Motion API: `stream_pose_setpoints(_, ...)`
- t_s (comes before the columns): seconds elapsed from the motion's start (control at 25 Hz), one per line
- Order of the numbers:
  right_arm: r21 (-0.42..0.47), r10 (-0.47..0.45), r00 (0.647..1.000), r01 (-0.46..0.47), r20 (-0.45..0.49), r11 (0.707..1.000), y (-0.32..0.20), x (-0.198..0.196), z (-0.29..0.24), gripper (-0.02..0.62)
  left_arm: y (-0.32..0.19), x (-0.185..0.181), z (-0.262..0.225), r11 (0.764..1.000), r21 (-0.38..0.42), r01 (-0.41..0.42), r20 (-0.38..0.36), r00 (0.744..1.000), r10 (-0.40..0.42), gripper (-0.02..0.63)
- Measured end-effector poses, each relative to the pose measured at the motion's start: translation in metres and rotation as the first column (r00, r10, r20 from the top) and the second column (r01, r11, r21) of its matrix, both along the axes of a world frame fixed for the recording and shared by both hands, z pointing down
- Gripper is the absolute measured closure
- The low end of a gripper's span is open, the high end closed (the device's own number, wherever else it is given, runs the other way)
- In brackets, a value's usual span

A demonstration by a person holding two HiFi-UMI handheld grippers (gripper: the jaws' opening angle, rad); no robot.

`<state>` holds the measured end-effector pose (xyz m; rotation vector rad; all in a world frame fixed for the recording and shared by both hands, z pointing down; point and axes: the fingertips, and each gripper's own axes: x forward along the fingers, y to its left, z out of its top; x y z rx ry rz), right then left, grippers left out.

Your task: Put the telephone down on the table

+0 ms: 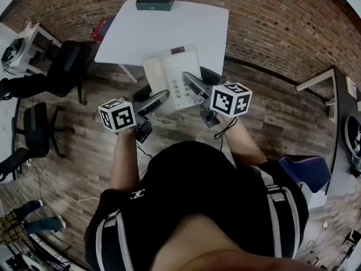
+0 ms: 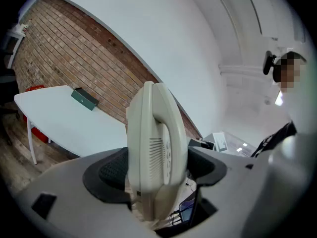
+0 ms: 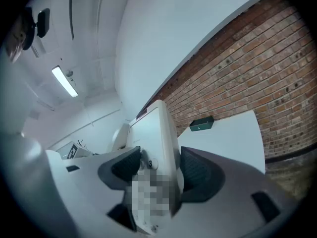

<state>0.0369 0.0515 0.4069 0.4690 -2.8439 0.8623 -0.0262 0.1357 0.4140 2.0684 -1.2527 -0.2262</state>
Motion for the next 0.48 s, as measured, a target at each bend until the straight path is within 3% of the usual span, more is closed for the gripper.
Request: stream_pose_setpoints(0.48, -0.012, -0.009, 1.0, 0.009, -0.018, 1.0, 0.024, 0.002, 0.005, 0.364, 0.023, 0.003, 0.005, 1.0, -0.015, -0.007, -0.004, 1.0, 0.007, 0.241)
